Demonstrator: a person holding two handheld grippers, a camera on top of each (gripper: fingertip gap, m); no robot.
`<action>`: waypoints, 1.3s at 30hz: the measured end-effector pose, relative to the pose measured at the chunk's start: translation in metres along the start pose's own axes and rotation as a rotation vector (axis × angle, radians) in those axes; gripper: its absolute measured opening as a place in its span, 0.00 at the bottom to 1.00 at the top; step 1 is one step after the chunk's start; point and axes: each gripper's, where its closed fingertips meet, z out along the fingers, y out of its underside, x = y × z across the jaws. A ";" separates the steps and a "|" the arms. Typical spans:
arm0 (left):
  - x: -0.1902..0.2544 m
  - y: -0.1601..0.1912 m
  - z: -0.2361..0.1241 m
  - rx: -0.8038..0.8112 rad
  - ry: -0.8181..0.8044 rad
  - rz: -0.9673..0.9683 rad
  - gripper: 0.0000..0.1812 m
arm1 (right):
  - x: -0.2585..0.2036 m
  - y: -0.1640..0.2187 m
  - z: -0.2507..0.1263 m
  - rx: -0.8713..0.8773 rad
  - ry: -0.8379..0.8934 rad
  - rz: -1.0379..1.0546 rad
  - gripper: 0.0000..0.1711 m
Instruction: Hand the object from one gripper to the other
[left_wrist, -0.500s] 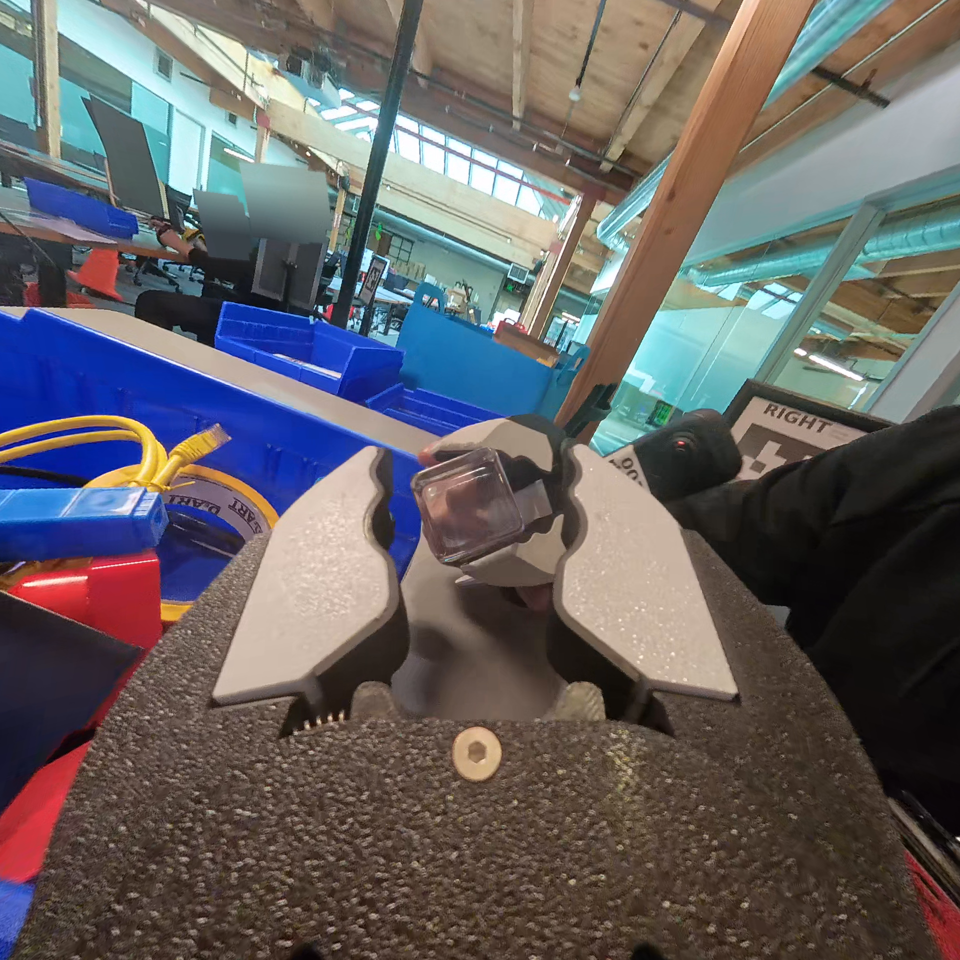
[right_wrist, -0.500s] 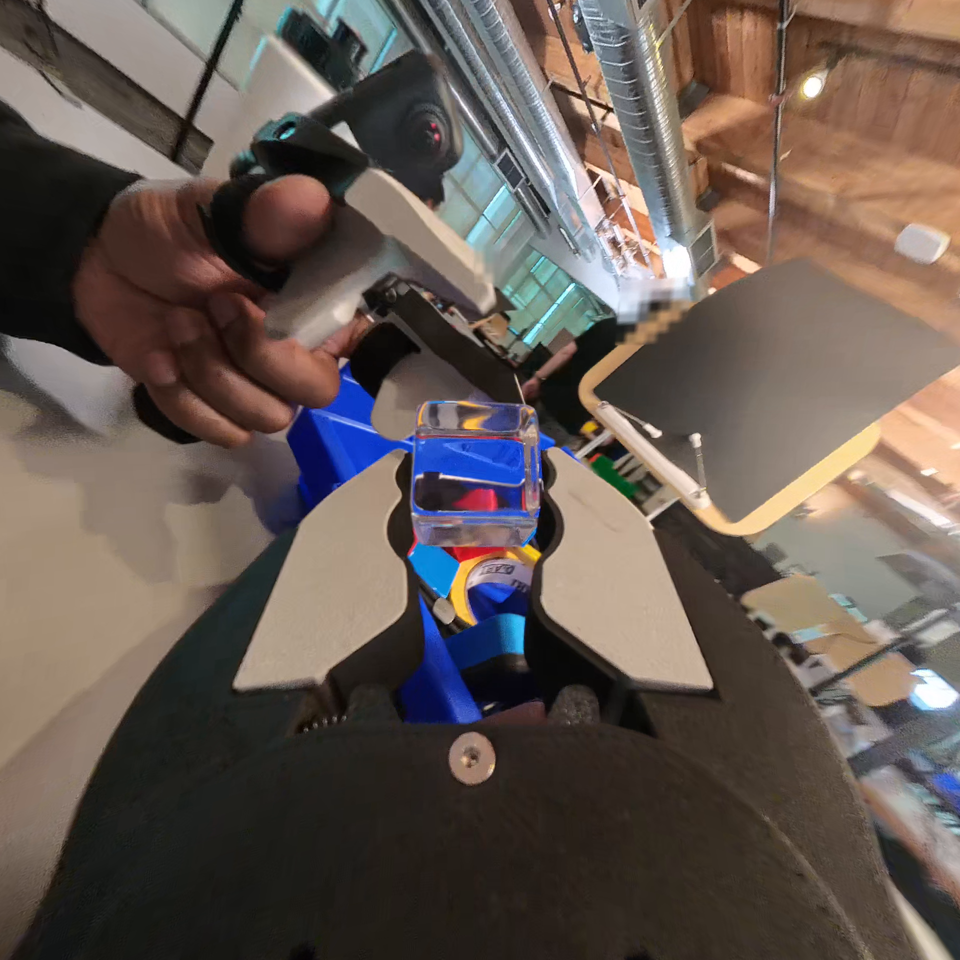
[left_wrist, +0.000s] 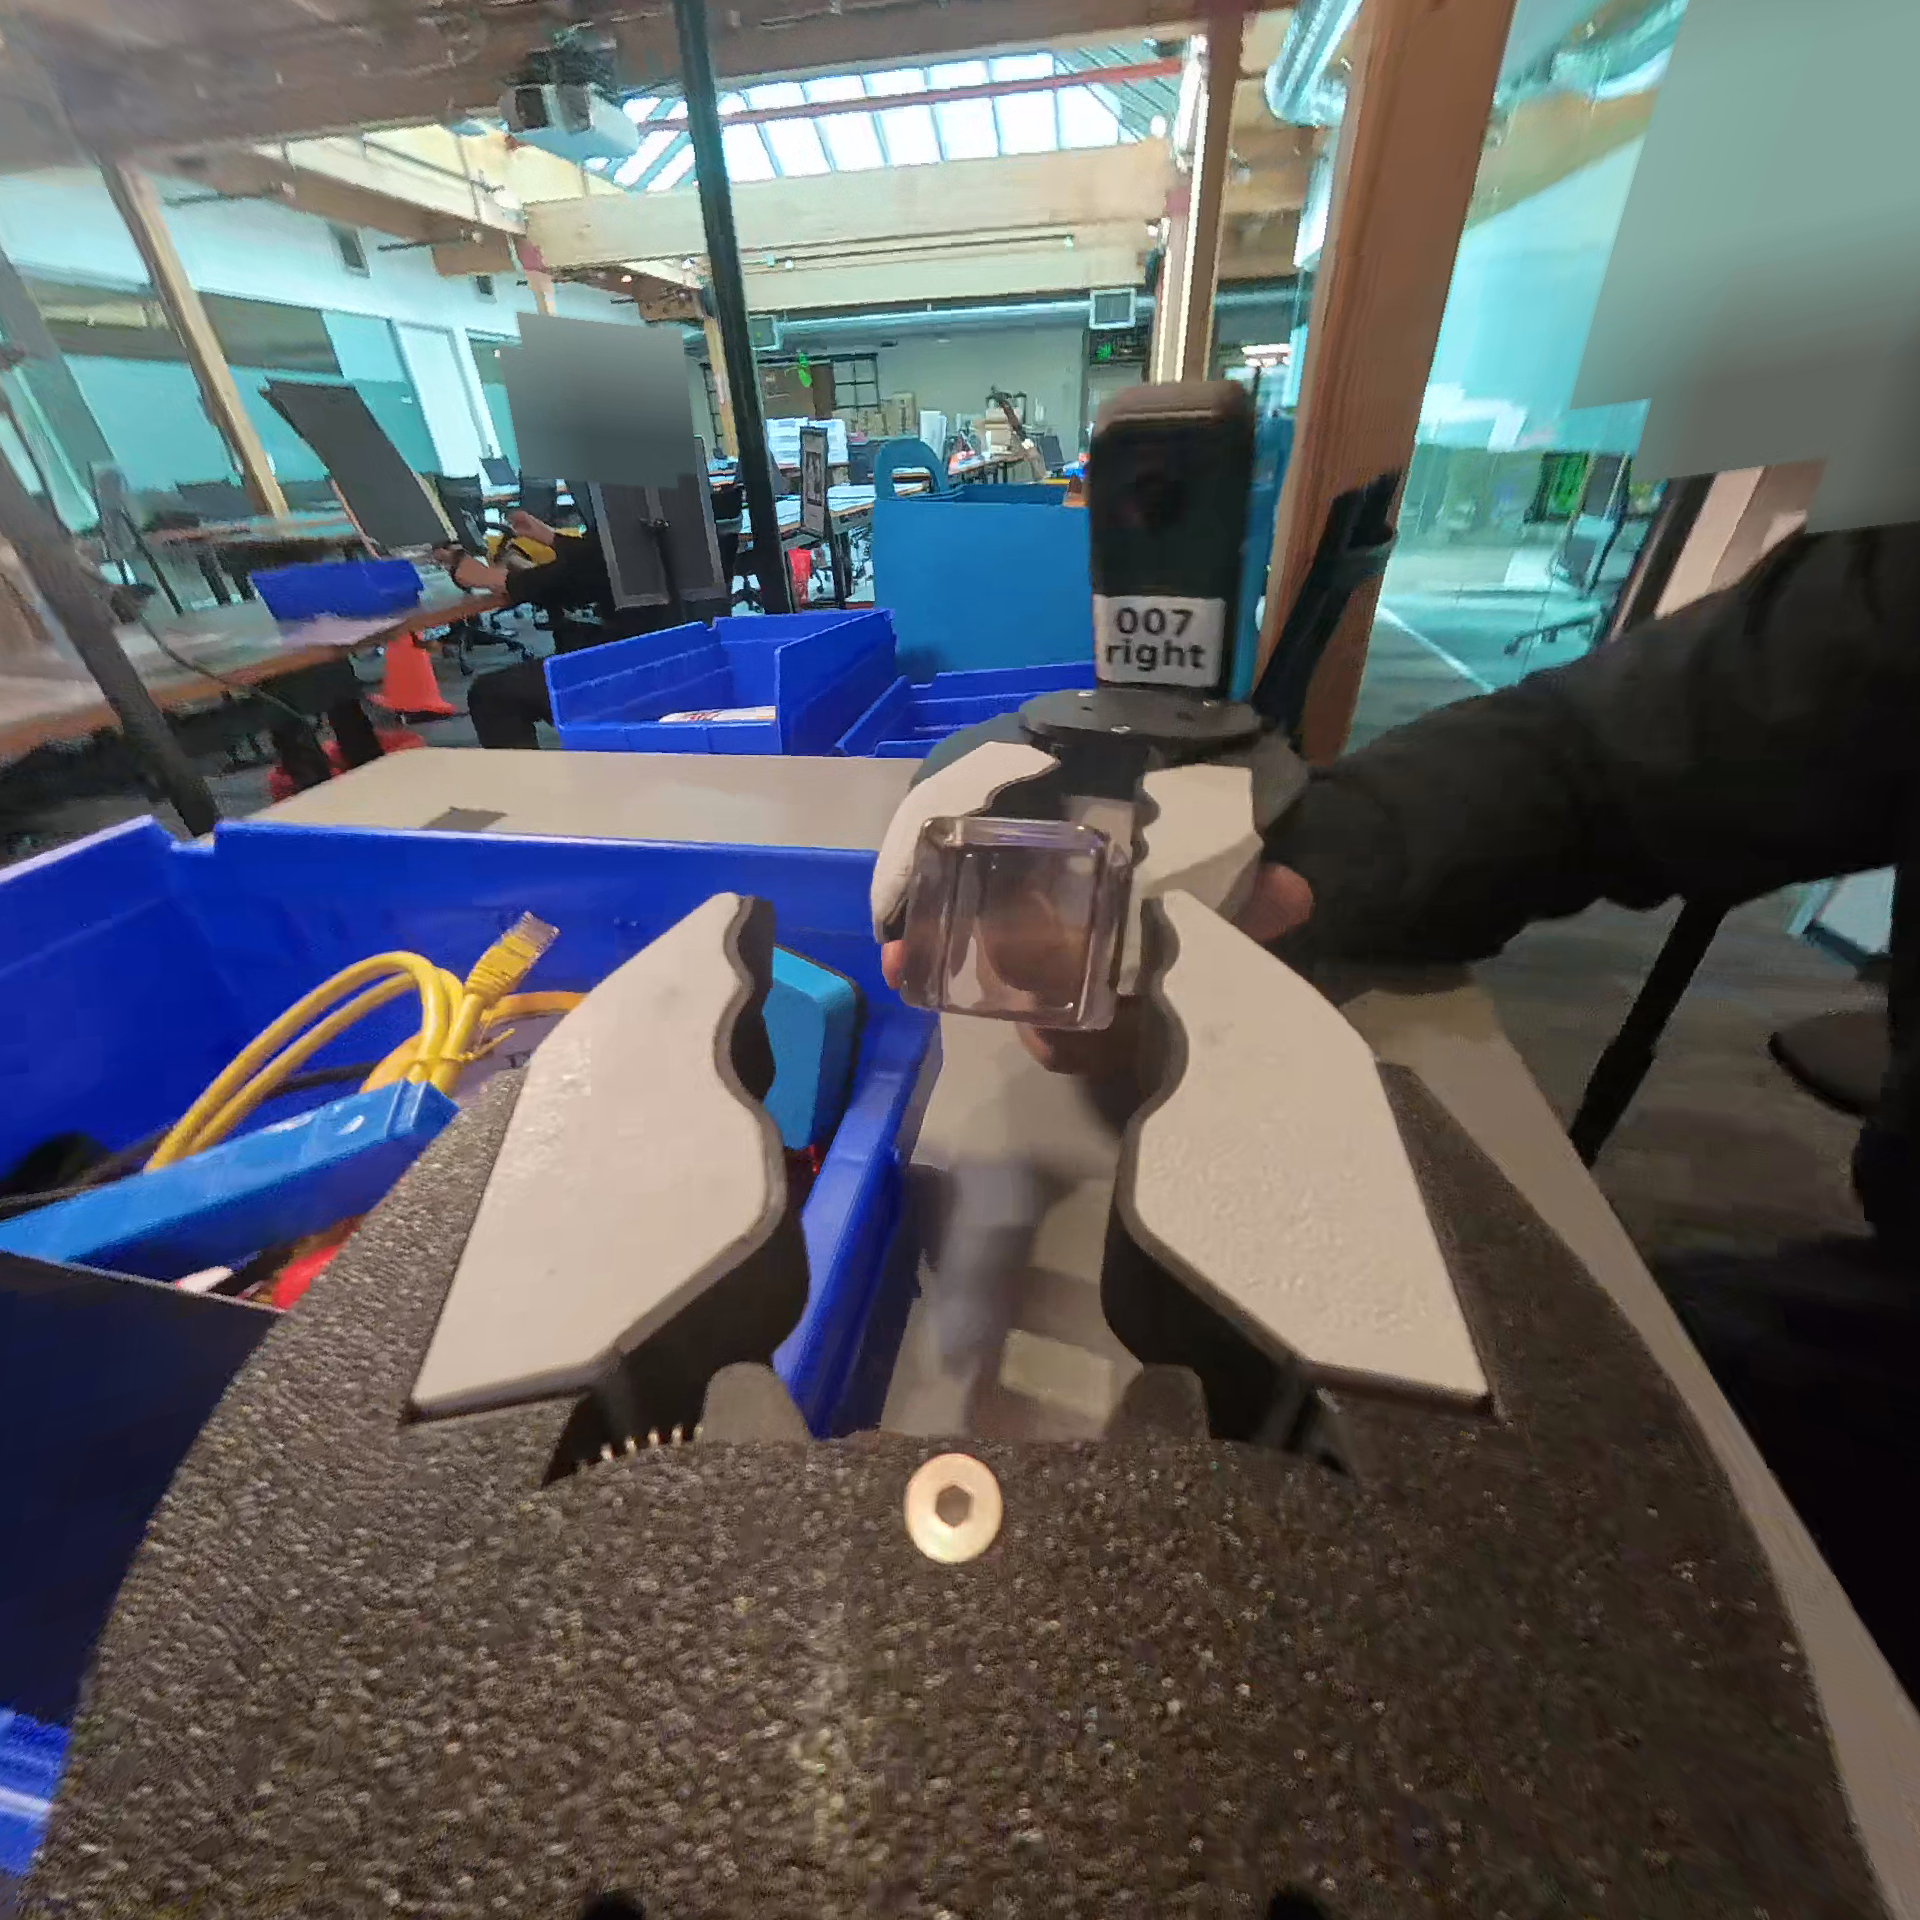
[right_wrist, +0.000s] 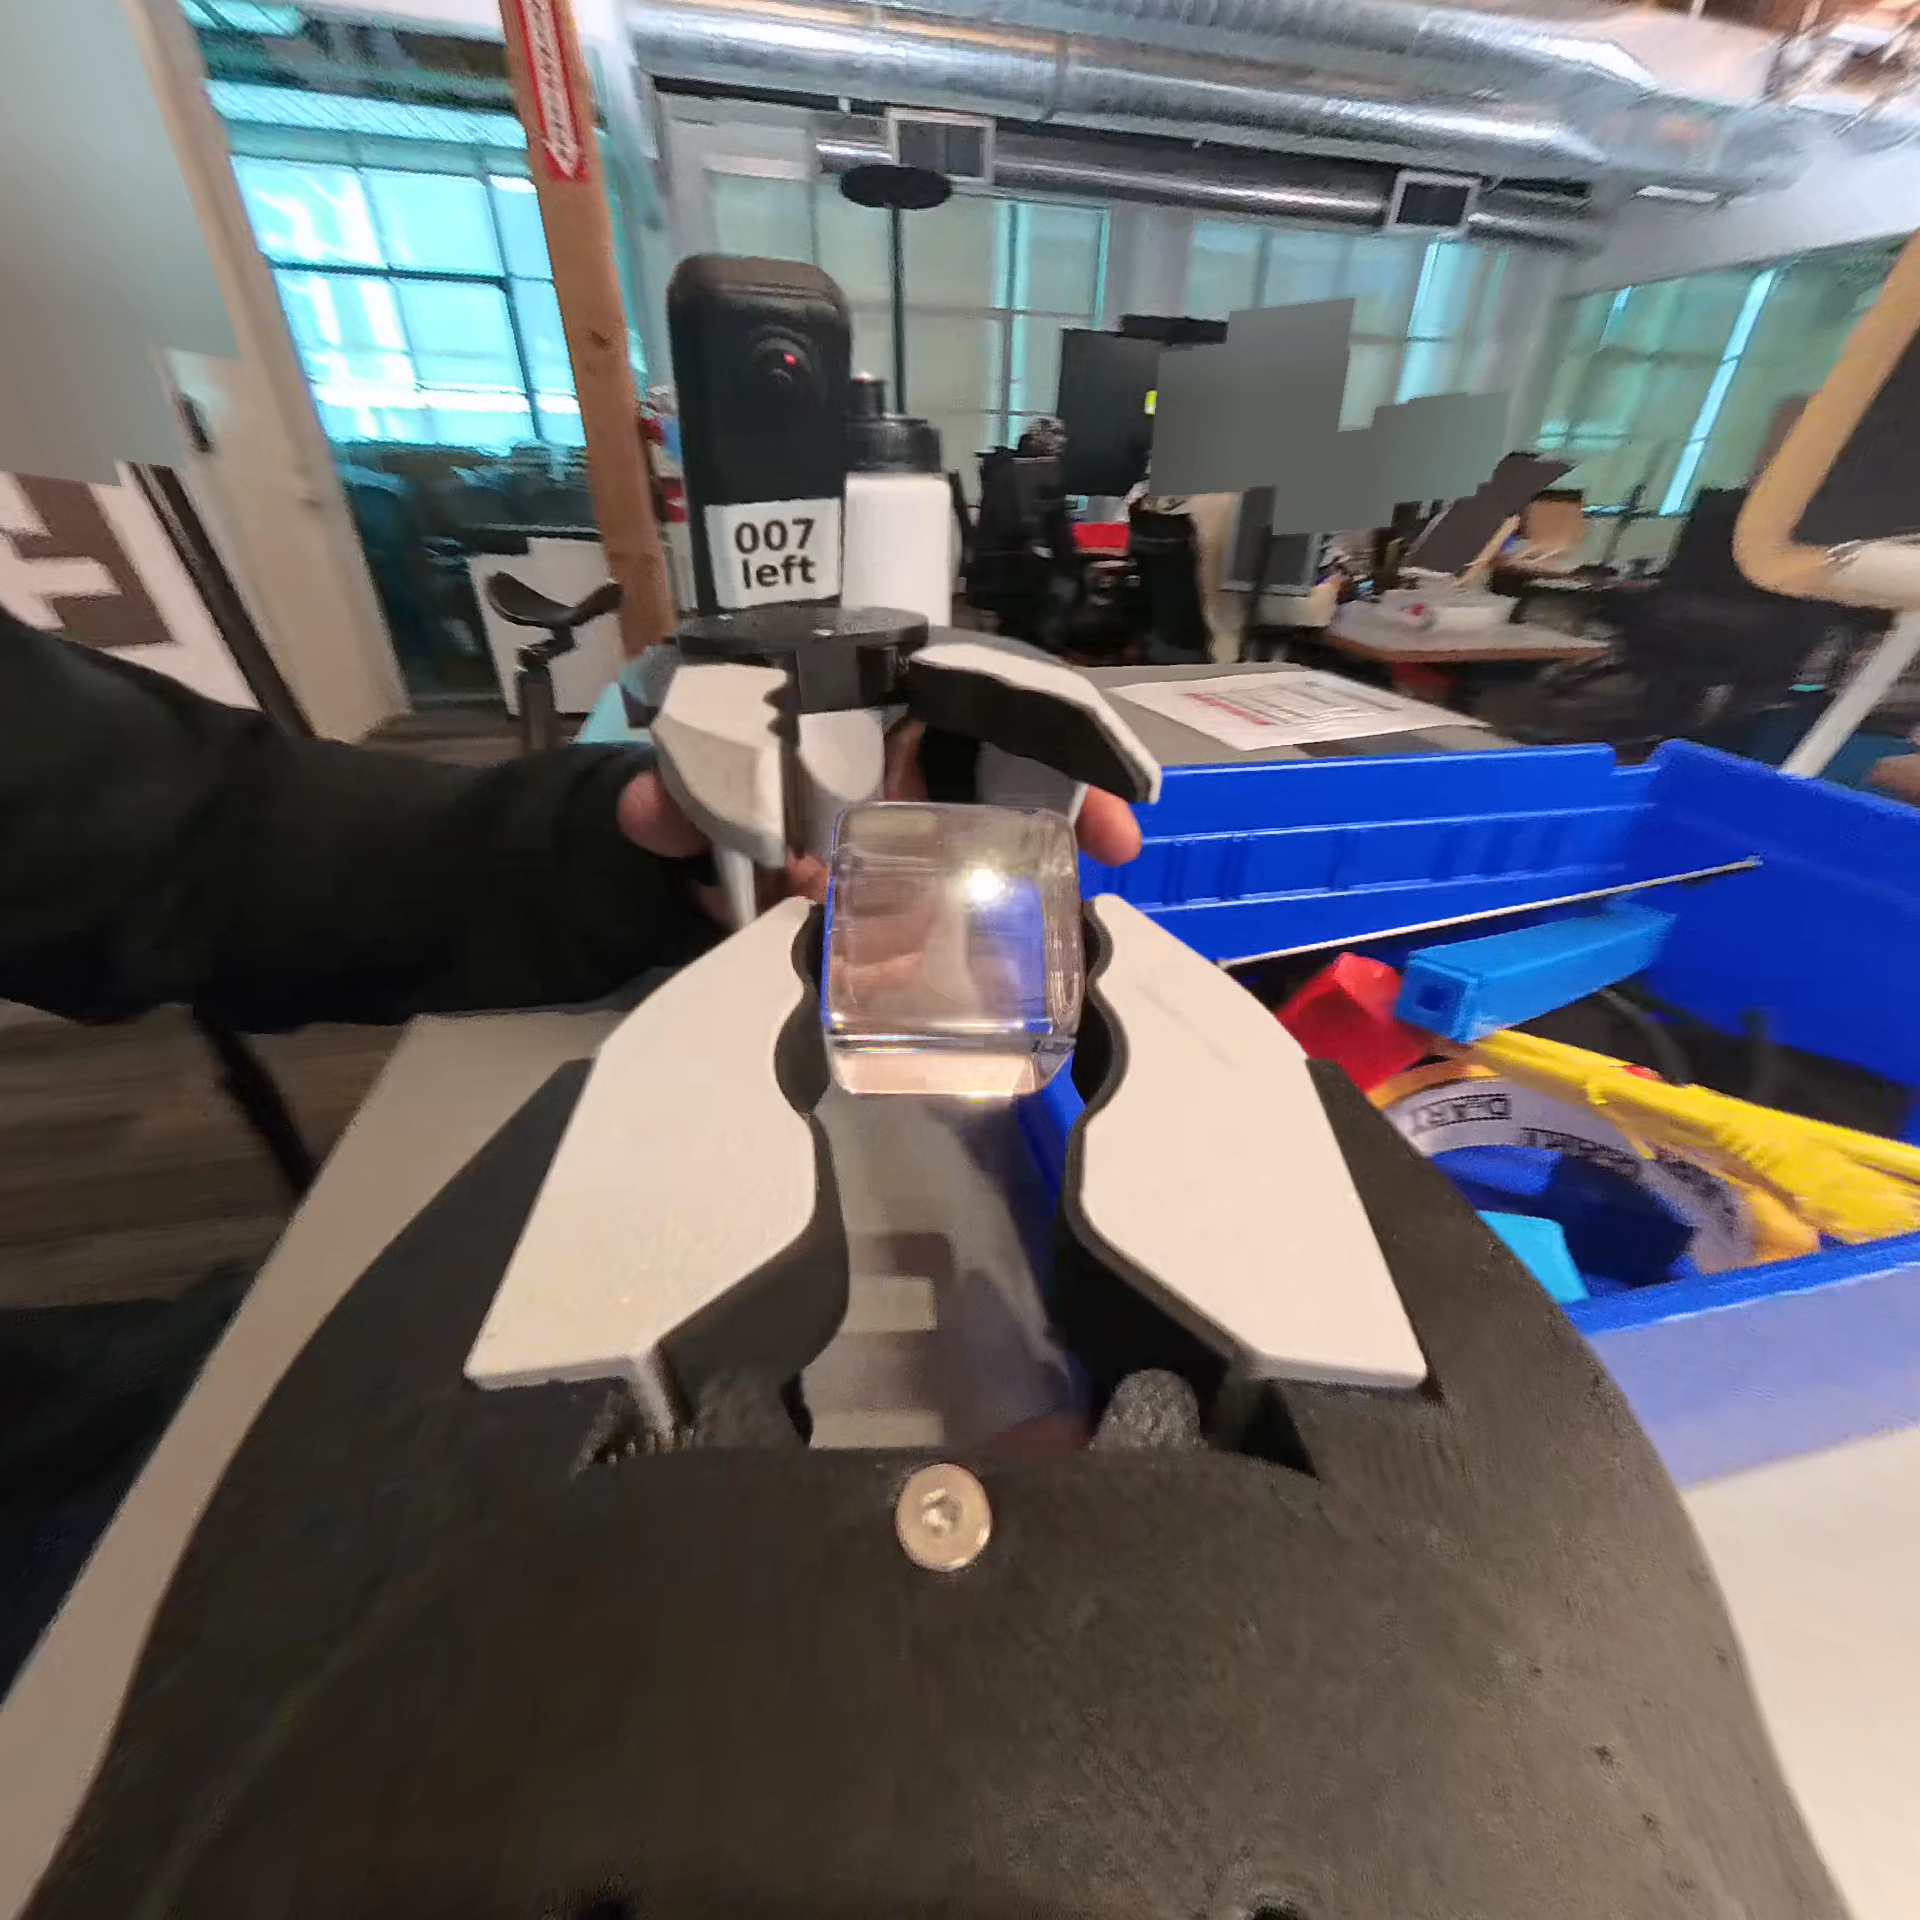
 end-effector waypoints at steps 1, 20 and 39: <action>0.005 -0.001 -0.002 -0.003 0.017 0.040 0.38 | -0.003 0.000 0.000 0.003 -0.036 0.036 0.26; 0.064 0.053 0.002 -0.225 0.220 0.630 0.35 | -0.054 0.042 -0.005 -0.320 -0.431 0.254 0.26; 0.040 0.056 0.013 -0.277 0.080 0.640 0.28 | -0.037 0.042 0.001 -0.296 -0.312 0.201 0.30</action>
